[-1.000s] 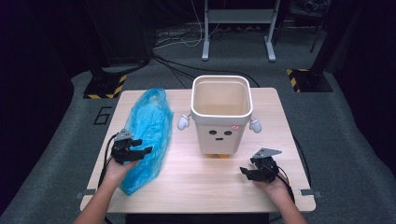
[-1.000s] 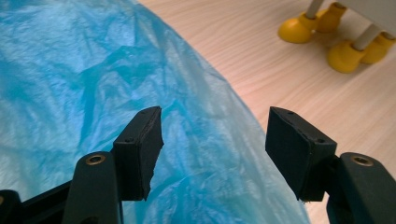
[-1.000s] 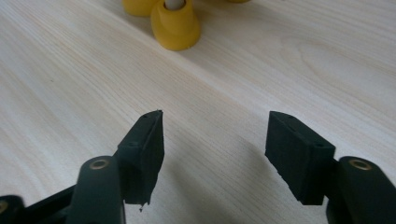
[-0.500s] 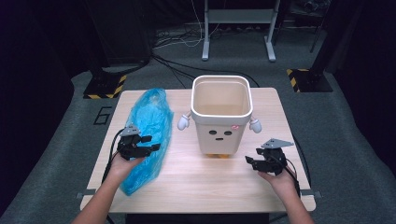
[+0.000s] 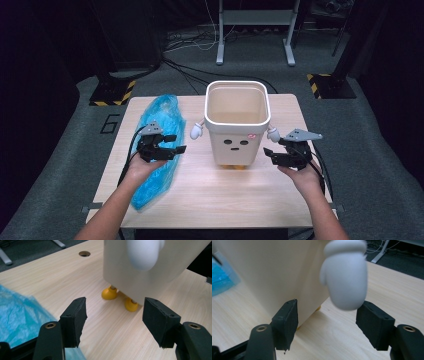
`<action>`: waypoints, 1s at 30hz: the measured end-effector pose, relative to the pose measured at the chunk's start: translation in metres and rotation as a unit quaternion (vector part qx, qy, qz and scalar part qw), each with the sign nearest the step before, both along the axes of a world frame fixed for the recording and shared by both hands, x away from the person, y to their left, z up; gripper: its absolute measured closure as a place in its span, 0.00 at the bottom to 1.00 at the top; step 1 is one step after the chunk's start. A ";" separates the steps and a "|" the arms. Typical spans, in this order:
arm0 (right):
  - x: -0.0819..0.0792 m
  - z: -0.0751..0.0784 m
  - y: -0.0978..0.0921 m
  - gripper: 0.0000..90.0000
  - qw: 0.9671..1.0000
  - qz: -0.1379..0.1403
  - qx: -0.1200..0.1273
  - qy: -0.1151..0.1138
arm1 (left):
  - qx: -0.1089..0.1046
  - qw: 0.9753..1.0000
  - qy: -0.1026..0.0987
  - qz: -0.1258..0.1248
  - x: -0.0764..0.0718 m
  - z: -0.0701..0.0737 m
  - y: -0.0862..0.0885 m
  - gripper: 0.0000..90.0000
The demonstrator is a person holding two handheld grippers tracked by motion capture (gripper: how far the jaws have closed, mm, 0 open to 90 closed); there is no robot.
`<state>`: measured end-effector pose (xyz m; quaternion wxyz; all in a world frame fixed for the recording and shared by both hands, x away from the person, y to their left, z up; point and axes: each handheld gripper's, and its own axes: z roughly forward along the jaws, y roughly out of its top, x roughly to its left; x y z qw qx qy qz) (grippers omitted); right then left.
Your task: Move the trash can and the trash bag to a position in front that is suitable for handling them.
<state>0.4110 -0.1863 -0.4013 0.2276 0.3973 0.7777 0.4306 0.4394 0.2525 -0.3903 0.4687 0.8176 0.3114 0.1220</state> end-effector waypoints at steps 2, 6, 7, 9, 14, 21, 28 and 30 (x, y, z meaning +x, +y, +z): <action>0.002 0.005 0.000 0.38 1.000 -0.002 0.001 -0.001 | 0.004 1.000 -0.005 -0.009 0.001 0.004 -0.007 0.40; 0.004 0.015 0.002 0.43 1.000 0.000 -0.003 -0.018 | 0.005 1.000 -0.014 -0.021 0.002 0.011 -0.019 0.43; 0.005 0.017 0.002 0.45 1.000 0.001 -0.004 -0.021 | 0.005 1.000 -0.016 -0.024 0.003 0.013 -0.022 0.43; 0.009 0.021 0.004 0.50 1.000 -0.004 -0.002 -0.021 | 0.004 0.999 -0.018 -0.030 0.005 0.016 -0.030 0.44; 0.012 0.022 0.003 0.60 1.000 -0.008 0.005 -0.019 | 0.002 0.999 -0.021 -0.044 0.010 0.019 -0.042 0.49; 0.015 0.021 -0.002 0.59 1.000 -0.003 0.022 -0.011 | -0.019 0.999 -0.006 -0.046 0.021 0.018 -0.046 0.58; 0.022 0.023 -0.001 0.57 0.999 0.011 0.036 -0.006 | -0.031 0.998 -0.006 -0.052 0.029 0.018 -0.051 0.58; 0.024 0.024 0.001 0.57 0.999 0.012 0.036 -0.006 | -0.028 0.998 -0.009 -0.057 0.030 0.019 -0.054 0.58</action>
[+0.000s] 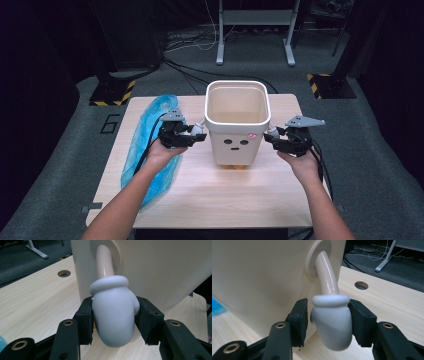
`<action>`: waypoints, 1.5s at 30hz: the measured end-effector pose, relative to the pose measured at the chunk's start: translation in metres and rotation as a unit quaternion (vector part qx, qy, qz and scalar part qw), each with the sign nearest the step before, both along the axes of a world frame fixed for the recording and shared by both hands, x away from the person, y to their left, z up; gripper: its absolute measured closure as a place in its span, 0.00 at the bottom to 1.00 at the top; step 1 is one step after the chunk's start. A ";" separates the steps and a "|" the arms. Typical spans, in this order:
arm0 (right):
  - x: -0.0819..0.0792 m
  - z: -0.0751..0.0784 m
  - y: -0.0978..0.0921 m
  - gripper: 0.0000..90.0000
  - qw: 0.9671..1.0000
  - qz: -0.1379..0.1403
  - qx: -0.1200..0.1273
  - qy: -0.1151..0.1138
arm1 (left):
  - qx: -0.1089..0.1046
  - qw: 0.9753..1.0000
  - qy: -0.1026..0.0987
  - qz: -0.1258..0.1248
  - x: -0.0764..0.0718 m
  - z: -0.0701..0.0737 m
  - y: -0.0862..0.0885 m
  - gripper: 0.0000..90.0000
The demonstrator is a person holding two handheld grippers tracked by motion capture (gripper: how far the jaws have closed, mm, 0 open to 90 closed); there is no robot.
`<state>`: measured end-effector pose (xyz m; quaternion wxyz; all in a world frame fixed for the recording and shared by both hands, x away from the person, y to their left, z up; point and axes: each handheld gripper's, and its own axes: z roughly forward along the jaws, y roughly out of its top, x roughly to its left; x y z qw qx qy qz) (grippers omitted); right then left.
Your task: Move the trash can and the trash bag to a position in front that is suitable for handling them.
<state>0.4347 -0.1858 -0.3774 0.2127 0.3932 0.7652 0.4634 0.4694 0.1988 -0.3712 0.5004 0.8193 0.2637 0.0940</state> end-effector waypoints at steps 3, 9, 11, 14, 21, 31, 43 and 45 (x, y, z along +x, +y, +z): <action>0.002 0.001 0.003 0.61 1.000 -0.001 -0.007 -0.001 | -0.005 1.000 0.004 -0.003 0.001 0.001 0.000 0.58; -0.005 0.006 0.010 0.62 1.000 0.005 -0.005 -0.008 | 0.002 1.000 0.007 -0.004 -0.001 0.000 0.005 0.58; -0.006 0.007 0.011 0.62 1.000 0.006 -0.007 -0.011 | 0.007 1.000 0.008 -0.004 -0.002 0.001 0.007 0.58; -0.008 0.008 0.016 0.63 1.000 0.009 -0.007 -0.016 | 0.008 1.000 0.005 -0.004 -0.005 0.002 0.013 0.58; -0.016 0.010 0.029 0.63 0.999 0.024 0.004 -0.025 | -0.002 1.000 0.003 -0.010 -0.016 0.006 0.033 0.59; -0.036 0.009 0.055 0.63 0.998 0.062 -0.001 -0.031 | -0.006 1.000 0.001 -0.010 -0.045 0.003 0.064 0.59; -0.060 0.007 0.071 0.63 0.994 0.100 -0.003 -0.031 | -0.016 1.000 -0.015 -0.018 -0.083 0.009 0.087 0.59; -0.064 0.006 0.072 0.63 0.994 0.106 -0.004 -0.032 | -0.021 0.999 -0.015 -0.020 -0.088 0.010 0.089 0.59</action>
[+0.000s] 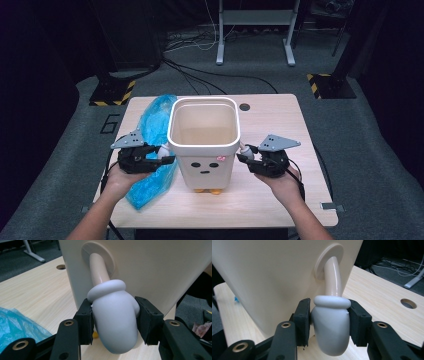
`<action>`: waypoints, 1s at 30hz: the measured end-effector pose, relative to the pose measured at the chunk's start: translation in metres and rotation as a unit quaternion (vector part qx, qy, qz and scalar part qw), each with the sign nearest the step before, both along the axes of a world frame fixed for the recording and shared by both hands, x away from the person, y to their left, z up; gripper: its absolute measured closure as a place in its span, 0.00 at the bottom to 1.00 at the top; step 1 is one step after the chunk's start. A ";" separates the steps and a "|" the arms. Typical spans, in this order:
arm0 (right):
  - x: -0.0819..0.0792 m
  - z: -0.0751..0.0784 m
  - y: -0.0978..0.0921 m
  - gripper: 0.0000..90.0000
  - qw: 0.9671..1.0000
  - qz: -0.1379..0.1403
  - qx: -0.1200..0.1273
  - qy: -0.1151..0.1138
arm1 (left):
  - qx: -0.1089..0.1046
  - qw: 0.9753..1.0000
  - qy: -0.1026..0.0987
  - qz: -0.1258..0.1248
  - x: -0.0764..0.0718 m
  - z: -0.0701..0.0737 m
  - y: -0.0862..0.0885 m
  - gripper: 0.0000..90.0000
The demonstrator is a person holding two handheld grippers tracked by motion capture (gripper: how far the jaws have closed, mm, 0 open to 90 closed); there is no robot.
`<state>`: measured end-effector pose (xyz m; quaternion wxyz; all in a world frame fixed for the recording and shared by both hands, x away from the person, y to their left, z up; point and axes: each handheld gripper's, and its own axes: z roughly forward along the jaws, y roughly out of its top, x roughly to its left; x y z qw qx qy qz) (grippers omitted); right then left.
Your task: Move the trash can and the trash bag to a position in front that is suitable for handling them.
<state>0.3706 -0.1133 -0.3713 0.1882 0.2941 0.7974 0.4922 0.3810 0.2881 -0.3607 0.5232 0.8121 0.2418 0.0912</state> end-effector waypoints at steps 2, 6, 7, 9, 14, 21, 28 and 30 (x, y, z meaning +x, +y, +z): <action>-0.004 -0.001 0.001 0.63 1.000 0.006 0.000 0.001 | 0.001 1.000 -0.001 -0.004 -0.006 0.002 0.002 0.59; -0.013 -0.004 0.002 0.63 1.000 0.015 0.002 0.001 | 0.008 1.000 -0.008 -0.009 -0.020 -0.001 0.005 0.59; -0.016 -0.006 0.002 0.63 1.000 0.016 0.004 0.002 | 0.016 1.000 -0.008 -0.011 -0.023 -0.004 0.005 0.59; -0.021 -0.010 0.001 0.63 1.000 0.017 0.013 -0.002 | 0.003 1.000 -0.010 -0.014 -0.026 -0.008 0.008 0.59; -0.026 -0.015 0.000 0.63 0.999 0.024 0.038 0.005 | -0.002 1.000 -0.008 -0.013 -0.030 -0.014 0.011 0.59; -0.023 -0.016 0.000 0.62 0.997 0.049 0.059 0.030 | -0.004 1.000 0.001 -0.018 -0.034 -0.018 0.015 0.58; -0.023 -0.018 -0.002 0.56 0.996 0.048 0.058 0.042 | -0.010 1.000 0.007 -0.014 -0.033 -0.019 0.016 0.52; -0.022 -0.018 -0.004 0.54 0.997 0.044 0.055 0.044 | -0.011 1.000 0.013 -0.011 -0.032 -0.019 0.018 0.50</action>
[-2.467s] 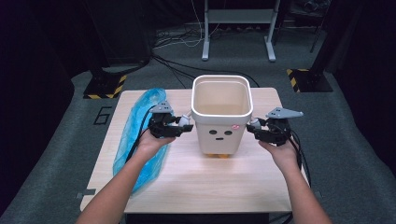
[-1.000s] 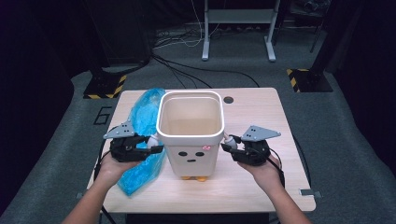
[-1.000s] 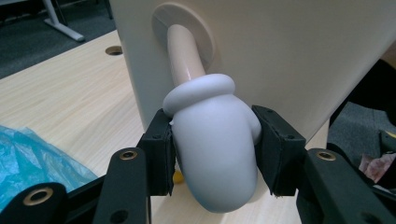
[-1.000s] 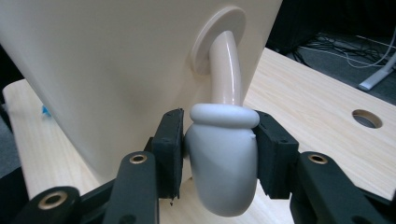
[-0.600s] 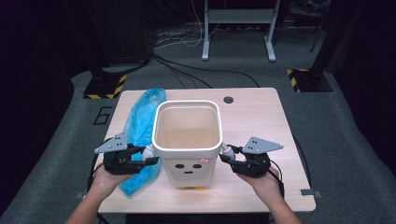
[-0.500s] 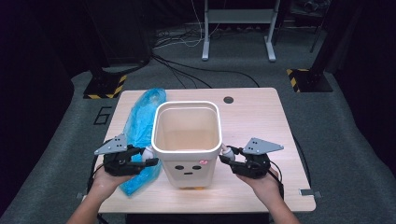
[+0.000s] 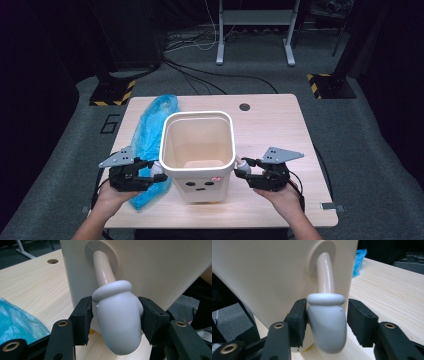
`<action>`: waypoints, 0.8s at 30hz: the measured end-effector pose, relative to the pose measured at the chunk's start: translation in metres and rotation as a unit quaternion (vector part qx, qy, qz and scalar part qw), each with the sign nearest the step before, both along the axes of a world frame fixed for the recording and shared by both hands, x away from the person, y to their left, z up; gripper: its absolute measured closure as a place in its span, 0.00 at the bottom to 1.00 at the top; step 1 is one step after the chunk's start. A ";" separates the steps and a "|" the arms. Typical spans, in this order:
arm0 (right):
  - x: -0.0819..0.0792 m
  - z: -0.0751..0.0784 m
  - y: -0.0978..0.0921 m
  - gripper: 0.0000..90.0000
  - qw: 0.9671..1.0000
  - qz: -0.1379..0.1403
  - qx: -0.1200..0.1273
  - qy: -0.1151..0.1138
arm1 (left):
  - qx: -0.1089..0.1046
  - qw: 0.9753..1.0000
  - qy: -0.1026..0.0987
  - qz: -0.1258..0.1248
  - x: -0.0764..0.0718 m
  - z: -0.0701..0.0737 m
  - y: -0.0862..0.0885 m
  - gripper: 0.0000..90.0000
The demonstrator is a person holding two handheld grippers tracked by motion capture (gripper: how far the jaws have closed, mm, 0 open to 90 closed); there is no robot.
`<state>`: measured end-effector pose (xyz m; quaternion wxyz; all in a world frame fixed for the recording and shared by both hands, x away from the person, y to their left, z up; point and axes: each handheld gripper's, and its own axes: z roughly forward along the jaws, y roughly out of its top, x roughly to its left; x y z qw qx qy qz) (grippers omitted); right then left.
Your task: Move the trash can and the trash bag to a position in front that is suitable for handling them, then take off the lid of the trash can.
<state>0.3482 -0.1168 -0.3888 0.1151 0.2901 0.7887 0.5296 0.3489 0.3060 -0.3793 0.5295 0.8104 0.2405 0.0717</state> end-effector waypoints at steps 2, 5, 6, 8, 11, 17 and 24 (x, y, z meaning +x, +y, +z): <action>0.000 0.001 -0.002 0.52 1.000 -0.001 0.000 0.002 | 0.002 1.000 0.003 0.003 0.000 0.001 0.002 0.48; 0.000 0.003 -0.004 0.51 1.000 0.000 -0.002 -0.001 | 0.004 1.000 0.003 0.002 0.001 0.002 0.004 0.47; 0.000 0.004 -0.004 0.51 1.000 0.000 -0.003 -0.002 | 0.005 1.000 0.003 0.002 0.000 0.002 0.004 0.47; -0.001 0.005 -0.004 0.51 1.000 0.001 -0.004 -0.004 | 0.002 1.000 0.002 0.002 0.000 0.003 0.005 0.46; -0.004 0.008 -0.005 0.51 1.000 0.004 -0.012 -0.008 | -0.006 1.000 0.002 0.001 -0.001 0.006 0.007 0.46; -0.010 0.020 -0.009 0.49 1.000 0.011 -0.022 -0.014 | -0.001 1.000 -0.005 0.007 -0.003 0.014 0.008 0.46; -0.013 0.038 -0.018 0.46 0.999 0.013 -0.029 -0.021 | 0.000 1.000 -0.004 0.004 -0.002 0.021 0.007 0.42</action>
